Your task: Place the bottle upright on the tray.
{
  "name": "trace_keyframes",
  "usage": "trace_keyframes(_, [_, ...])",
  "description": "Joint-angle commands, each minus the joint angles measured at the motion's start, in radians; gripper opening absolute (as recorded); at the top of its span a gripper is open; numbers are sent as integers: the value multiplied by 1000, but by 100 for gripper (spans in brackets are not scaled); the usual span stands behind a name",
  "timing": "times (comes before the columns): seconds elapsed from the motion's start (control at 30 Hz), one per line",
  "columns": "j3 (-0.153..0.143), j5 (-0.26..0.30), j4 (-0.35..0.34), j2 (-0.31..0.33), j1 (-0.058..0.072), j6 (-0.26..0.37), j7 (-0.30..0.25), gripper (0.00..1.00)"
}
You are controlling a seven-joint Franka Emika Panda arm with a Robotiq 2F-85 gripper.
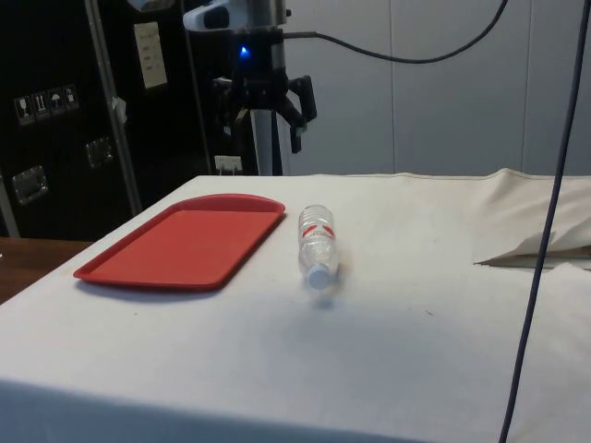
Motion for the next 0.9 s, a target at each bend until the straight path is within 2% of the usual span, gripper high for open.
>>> trace_keyframes(0.0, [0, 0, 0, 0, 0, 1, -15, 100])
trace_keyframes(0.03, [-1, -11, -3, 1, 0, 19, -28, 100])
trace_keyframes(0.27, [-2, -11, -5, 3, -1, 26, -88, 100])
trace_keyframes(0.3, [-1, -1, -2, 0, -2, 6, -85, 100])
trace_keyframes(0.33, [-2, -11, -6, 3, -2, 28, -95, 100])
trace_keyframes(0.53, [-1, -8, -14, 13, -2, 51, -151, 100])
trace_keyframes(0.6, [-1, -1, -11, 13, -2, 37, -155, 100])
trace_keyframes(0.63, [-1, -7, -16, 16, -2, 58, -167, 100])
trace_keyframes(0.87, [-1, -8, -19, 27, -2, 66, -226, 100])
